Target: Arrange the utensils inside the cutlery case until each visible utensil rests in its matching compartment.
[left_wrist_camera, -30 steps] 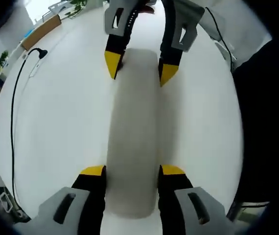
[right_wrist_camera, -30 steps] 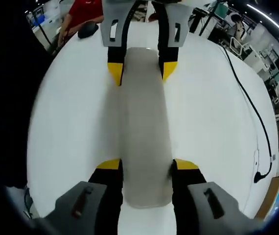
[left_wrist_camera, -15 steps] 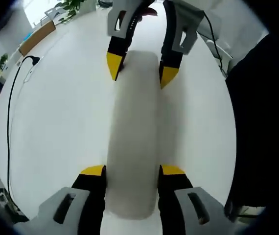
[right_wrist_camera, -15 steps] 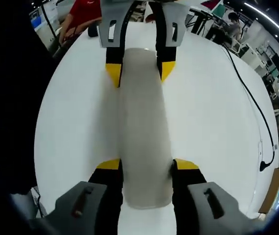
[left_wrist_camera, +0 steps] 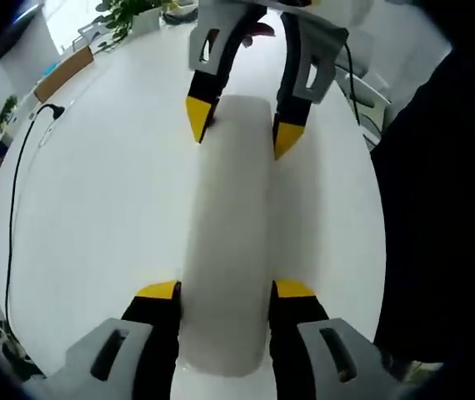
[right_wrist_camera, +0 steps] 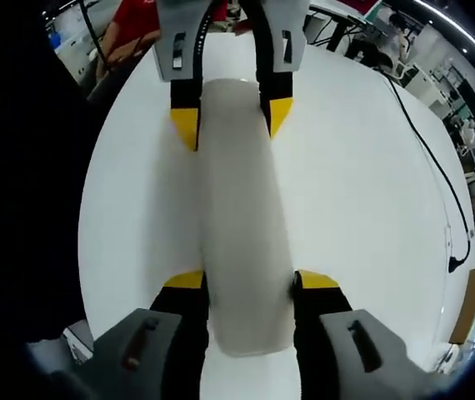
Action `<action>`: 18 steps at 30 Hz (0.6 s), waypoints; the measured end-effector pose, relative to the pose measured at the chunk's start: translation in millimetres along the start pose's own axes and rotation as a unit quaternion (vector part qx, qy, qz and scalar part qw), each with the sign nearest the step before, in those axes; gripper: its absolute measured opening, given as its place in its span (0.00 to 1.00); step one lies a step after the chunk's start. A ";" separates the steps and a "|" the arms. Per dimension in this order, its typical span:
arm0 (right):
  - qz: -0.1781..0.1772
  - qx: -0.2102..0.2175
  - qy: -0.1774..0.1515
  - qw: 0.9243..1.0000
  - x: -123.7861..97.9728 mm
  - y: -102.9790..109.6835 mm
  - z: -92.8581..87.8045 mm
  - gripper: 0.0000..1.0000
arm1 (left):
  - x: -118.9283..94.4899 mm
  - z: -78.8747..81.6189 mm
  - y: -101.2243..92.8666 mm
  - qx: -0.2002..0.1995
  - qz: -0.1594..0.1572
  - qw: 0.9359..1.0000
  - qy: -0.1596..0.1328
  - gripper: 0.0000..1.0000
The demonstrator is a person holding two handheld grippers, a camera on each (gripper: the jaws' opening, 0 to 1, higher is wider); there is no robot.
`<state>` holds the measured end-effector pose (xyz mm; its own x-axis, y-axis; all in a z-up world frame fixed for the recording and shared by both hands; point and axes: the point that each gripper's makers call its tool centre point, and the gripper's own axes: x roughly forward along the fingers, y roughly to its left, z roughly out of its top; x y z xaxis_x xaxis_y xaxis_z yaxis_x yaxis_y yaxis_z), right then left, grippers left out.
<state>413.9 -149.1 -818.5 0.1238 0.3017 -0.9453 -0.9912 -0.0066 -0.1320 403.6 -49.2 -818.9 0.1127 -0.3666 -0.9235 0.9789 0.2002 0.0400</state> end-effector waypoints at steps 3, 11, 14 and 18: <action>0.002 0.003 0.005 1.000 -0.7 5.0 -0.7 0.38 | -0.6 -0.2 -3.5 0.001 -0.003 1.000 -0.004 0.43; 0.044 0.047 0.022 0.998 3.3 6.1 -3.7 0.41 | 0.7 0.4 -6.3 -0.007 -0.003 1.000 0.003 0.43; 0.056 0.051 0.027 0.997 4.6 5.2 -3.1 0.43 | 1.3 0.7 -7.2 -0.011 -0.006 1.000 0.013 0.43; 0.056 0.048 0.047 0.996 4.6 7.7 -2.3 0.43 | 2.6 1.6 -6.9 -0.010 -0.009 0.999 0.043 0.44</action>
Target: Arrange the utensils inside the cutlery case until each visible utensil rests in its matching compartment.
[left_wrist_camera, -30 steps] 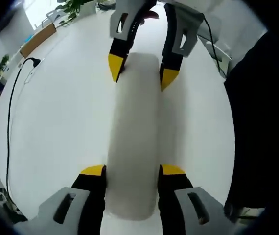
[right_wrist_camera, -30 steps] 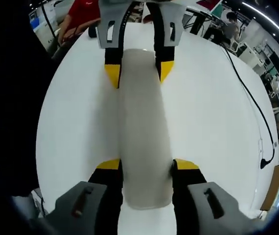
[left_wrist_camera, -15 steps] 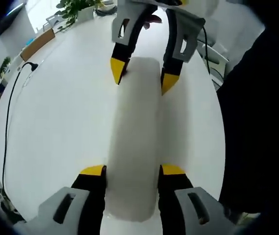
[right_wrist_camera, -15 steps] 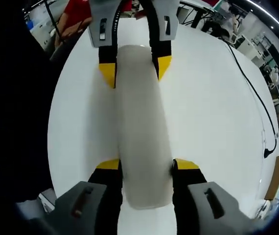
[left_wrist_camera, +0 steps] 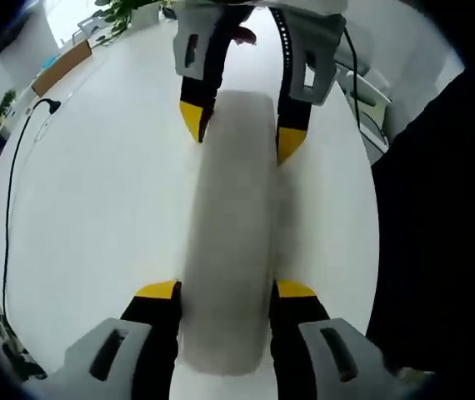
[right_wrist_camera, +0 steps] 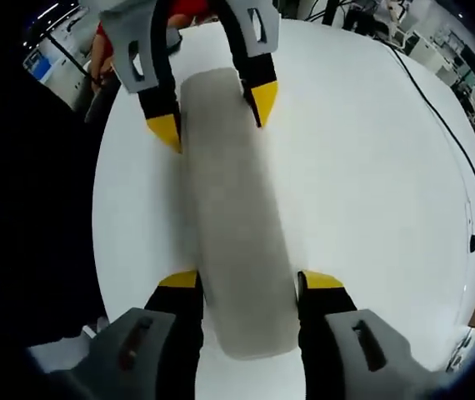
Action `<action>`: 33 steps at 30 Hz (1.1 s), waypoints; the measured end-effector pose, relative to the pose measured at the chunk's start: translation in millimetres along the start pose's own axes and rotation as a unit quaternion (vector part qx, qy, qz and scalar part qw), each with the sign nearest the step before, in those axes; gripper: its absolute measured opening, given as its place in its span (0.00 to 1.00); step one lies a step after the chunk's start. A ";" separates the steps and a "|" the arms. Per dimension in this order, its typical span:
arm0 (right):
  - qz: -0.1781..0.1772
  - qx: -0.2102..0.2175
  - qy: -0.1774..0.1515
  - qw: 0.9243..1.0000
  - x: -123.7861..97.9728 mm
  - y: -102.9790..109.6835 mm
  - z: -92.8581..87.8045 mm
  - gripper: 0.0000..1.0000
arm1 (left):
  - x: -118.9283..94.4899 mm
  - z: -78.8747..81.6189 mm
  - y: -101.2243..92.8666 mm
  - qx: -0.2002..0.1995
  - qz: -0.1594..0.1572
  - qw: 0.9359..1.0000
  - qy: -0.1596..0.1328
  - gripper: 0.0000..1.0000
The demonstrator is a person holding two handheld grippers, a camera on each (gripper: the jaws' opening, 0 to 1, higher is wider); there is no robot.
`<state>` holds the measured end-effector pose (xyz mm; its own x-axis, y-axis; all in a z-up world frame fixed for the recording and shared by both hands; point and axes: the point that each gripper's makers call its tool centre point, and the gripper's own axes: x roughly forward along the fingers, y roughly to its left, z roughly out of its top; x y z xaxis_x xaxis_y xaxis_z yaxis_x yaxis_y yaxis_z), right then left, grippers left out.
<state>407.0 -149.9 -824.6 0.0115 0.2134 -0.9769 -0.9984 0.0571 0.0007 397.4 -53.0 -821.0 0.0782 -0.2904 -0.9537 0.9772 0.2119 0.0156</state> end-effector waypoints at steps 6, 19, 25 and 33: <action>-0.001 0.008 0.010 1.000 0.3 0.2 0.5 0.44 | -0.3 -1.5 0.1 -0.003 0.000 1.000 0.007 0.44; -0.002 0.052 -0.043 0.998 -1.8 -6.3 -6.0 0.62 | -14.1 -5.7 10.5 -0.074 0.030 0.990 -0.117 0.65; -0.027 0.147 -0.226 0.963 -52.8 -22.5 6.0 0.74 | -78.9 -1.1 27.4 -0.244 0.068 0.925 -0.284 0.80; -0.094 0.257 -0.358 0.893 -109.3 -39.9 -6.3 0.95 | -165.2 -37.6 38.8 -0.383 0.128 0.801 -0.442 1.00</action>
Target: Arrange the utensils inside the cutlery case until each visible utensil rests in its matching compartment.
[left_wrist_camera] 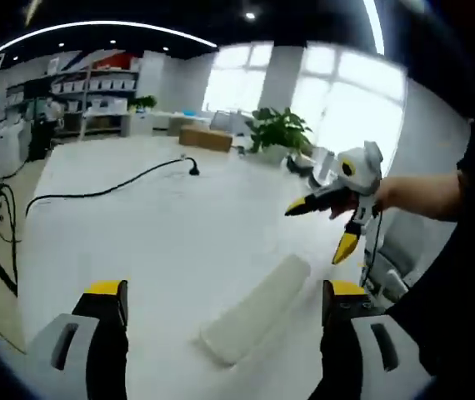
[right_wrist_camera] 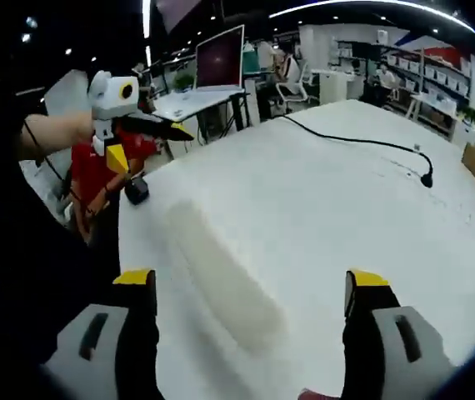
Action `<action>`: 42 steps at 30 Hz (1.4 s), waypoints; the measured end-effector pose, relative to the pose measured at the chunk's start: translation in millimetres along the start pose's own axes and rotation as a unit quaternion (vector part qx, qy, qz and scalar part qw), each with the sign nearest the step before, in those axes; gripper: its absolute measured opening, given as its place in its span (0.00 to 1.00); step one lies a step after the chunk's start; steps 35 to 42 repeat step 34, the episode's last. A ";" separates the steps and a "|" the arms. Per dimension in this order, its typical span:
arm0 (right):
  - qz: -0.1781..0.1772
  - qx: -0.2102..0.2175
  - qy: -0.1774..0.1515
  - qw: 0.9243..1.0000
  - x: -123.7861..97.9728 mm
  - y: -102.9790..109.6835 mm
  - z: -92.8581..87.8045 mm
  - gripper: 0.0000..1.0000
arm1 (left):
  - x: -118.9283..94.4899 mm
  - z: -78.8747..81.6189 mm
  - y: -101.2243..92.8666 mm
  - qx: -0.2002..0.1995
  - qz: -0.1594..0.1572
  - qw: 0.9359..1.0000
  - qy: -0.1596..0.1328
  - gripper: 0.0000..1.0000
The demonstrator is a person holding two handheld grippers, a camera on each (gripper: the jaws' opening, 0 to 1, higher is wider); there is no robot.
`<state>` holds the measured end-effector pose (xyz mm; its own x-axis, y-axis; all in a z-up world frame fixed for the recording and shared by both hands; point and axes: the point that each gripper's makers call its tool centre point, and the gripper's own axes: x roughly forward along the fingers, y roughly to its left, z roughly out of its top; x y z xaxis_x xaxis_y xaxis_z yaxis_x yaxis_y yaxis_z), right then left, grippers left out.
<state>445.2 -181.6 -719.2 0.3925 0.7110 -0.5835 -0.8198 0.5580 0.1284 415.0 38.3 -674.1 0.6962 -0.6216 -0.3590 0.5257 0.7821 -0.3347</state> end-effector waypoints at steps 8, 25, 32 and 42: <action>-0.048 0.111 -0.068 0.990 -12.6 4.0 -5.6 1.00 | -54.1 -4.9 23.6 -0.004 0.113 0.992 -0.061 1.00; -0.070 0.136 -0.097 0.983 -7.4 2.6 5.7 1.00 | -58.8 -0.8 26.2 0.029 0.127 0.990 -0.049 1.00; -0.067 0.137 -0.090 0.984 -4.0 3.4 3.0 1.00 | -53.7 3.7 29.1 0.028 0.121 0.991 -0.047 1.00; -0.068 0.138 -0.094 0.984 -4.2 2.0 7.4 1.00 | -53.0 7.7 31.1 0.031 0.121 0.991 -0.051 1.00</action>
